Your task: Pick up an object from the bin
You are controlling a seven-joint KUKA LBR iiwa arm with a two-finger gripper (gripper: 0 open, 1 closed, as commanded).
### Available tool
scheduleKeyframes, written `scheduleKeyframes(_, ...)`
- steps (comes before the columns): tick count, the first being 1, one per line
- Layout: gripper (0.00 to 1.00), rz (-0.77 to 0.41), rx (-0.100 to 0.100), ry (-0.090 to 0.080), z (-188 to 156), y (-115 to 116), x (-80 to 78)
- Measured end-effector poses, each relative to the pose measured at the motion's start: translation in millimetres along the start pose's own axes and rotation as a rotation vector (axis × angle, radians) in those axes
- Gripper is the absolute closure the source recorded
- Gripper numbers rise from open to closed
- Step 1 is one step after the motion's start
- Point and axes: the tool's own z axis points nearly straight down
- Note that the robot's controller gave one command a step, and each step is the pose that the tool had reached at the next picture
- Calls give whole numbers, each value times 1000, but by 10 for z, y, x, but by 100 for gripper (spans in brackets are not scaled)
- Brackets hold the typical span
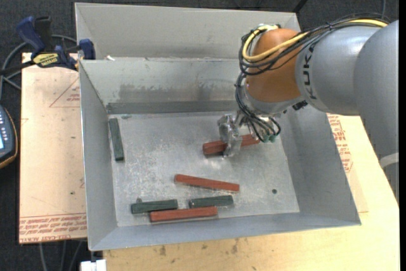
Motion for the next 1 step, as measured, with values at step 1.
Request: scheduleKeyframes(1, 100, 49, 2, -9, -1404, -129, -164)
